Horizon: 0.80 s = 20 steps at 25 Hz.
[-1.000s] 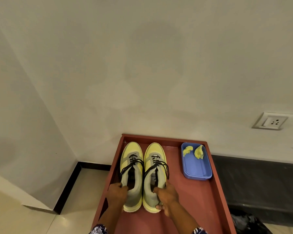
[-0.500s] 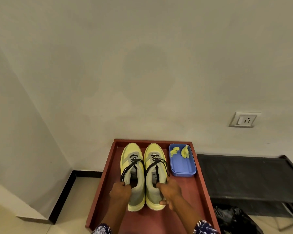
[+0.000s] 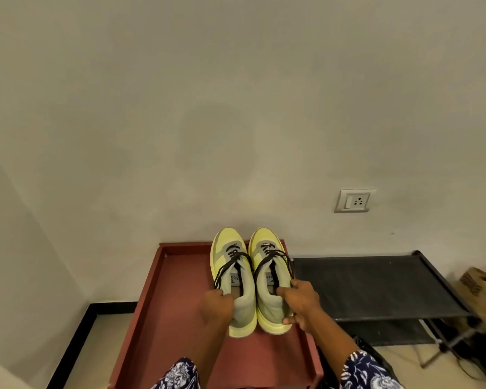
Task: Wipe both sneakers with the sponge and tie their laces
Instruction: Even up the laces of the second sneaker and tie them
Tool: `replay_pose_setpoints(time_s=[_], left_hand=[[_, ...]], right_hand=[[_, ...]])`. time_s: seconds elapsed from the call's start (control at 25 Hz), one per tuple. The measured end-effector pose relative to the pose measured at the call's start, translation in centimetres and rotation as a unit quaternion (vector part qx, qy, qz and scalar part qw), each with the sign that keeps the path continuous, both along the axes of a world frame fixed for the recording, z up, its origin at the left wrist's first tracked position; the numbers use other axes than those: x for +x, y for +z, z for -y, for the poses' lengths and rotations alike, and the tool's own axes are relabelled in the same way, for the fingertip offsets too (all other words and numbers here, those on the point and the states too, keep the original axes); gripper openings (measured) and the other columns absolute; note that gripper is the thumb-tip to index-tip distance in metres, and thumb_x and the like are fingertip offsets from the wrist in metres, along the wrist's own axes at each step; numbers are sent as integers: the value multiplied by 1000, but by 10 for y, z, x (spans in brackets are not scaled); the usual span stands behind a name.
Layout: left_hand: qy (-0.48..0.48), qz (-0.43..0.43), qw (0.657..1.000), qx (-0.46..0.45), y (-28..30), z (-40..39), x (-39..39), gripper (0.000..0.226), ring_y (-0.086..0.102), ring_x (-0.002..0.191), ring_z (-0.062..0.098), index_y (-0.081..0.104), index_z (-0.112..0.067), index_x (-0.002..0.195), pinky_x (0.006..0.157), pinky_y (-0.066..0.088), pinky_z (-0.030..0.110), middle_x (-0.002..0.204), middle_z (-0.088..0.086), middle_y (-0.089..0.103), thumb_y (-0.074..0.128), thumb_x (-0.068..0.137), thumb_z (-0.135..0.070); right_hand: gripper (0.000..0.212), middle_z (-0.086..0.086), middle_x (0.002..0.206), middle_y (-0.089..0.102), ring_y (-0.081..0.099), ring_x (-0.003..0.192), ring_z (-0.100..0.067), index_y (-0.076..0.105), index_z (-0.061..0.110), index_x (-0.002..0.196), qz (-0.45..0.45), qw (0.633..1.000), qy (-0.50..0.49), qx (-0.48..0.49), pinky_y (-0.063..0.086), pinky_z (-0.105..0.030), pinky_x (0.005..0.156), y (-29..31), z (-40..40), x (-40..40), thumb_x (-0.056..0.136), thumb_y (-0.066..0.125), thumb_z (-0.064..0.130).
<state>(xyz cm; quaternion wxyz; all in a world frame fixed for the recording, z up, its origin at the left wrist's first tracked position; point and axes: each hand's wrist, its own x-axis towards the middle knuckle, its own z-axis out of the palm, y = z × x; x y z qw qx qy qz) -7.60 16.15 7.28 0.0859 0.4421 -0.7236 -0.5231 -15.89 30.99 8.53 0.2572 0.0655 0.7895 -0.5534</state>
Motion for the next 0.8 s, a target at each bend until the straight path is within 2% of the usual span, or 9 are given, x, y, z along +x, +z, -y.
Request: replay_pose_setpoints(time_s=[0.12, 0.28, 0.36, 0.44, 0.48, 0.68, 0.76, 0.8], left_hand=[[-9, -11, 1000, 0, 4, -32, -16, 28, 52, 62, 27, 47, -7, 51, 58, 36, 31, 52, 7, 42, 54, 77, -2], [-34, -18, 999, 15, 6, -69, -43, 31, 51, 67, 28, 43, -8, 51, 59, 33, 30, 56, 10, 45, 51, 79, 0], [-50, -14, 999, 11, 6, -85, -56, 22, 59, 82, 38, 52, 0, 59, 62, 39, 35, 77, 25, 60, 51, 81, -1], [-69, -4, 998, -2, 5, -101, -69, 18, 57, 99, 42, 58, 11, 75, 75, 46, 42, 103, 31, 61, 51, 82, -3], [-78, -2, 997, -5, 3, -108, -76, 19, 56, 102, 43, 57, 12, 75, 79, 47, 42, 107, 32, 60, 50, 83, -3], [-121, 9, 993, -12, -5, -141, -104, 24, 56, 103, 41, 58, 12, 74, 80, 46, 42, 109, 30, 60, 52, 86, -8], [-125, 12, 992, -4, -10, -152, -114, 24, 56, 104, 41, 60, 14, 84, 81, 46, 42, 109, 30, 60, 52, 86, -8], [-123, 10, 992, 8, -12, -157, -118, 23, 56, 104, 41, 60, 14, 82, 79, 46, 42, 106, 30, 60, 52, 85, -8]], right_hand=[[34, -12, 102, 59, 60, 87, -31, 59, 10, 108, -1, 1000, -31, 1, 57, -38, 58, 3, -31, -15, 76, 68, 17], [48, -12, 111, 57, 59, 94, -33, 56, 14, 123, -4, 997, -78, 7, 59, -43, 57, 1, -69, -34, 76, 67, 17], [47, -12, 110, 57, 59, 94, -33, 56, 15, 123, -6, 995, -96, 11, 59, -44, 59, 1, -87, -43, 77, 67, 15], [42, -13, 108, 57, 58, 95, -34, 58, 13, 118, -2, 994, -110, 12, 58, -45, 61, 0, -105, -53, 77, 67, 14], [39, -13, 108, 57, 58, 96, -35, 59, 13, 116, 1, 993, -116, 11, 58, -45, 61, -1, -114, -58, 78, 67, 13], [39, -16, 111, 58, 58, 98, -39, 59, 13, 119, 10, 990, -138, 19, 55, -39, 57, -11, -153, -85, 80, 65, 12], [42, -16, 112, 57, 58, 97, -40, 57, 14, 121, 19, 988, -149, 16, 55, -40, 59, -18, -165, -95, 81, 64, 11], [44, -16, 113, 57, 58, 97, -40, 56, 14, 124, 24, 988, -154, 16, 55, -41, 60, -23, -170, -100, 81, 64, 10]])
